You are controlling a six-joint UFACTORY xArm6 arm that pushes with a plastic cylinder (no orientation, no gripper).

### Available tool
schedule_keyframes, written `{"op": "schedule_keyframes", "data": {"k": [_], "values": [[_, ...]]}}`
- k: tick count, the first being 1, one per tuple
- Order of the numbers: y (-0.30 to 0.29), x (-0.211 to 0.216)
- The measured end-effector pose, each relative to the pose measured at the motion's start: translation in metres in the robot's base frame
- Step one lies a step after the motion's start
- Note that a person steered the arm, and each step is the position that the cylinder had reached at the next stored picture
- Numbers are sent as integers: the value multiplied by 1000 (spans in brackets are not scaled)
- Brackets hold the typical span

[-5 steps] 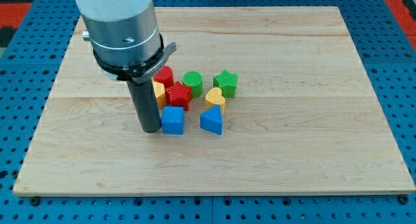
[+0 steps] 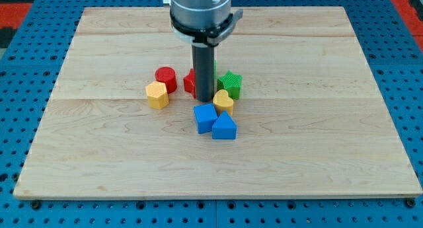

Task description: Move the red blocks to the left centre

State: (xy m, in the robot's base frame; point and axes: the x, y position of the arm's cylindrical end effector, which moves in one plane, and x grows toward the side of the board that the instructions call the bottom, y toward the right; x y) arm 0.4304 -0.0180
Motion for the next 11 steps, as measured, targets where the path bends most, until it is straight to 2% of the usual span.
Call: {"op": "schedule_keyframes", "data": {"k": [1, 2, 3, 4, 5, 6, 7, 8, 9, 10, 11], "values": [[-25, -18], [52, -14], [23, -50], [-62, -48], [-79, -67], [-71, -95], [-160, -52], [-187, -50], [-100, -67], [-34, -52], [-96, -26]]}}
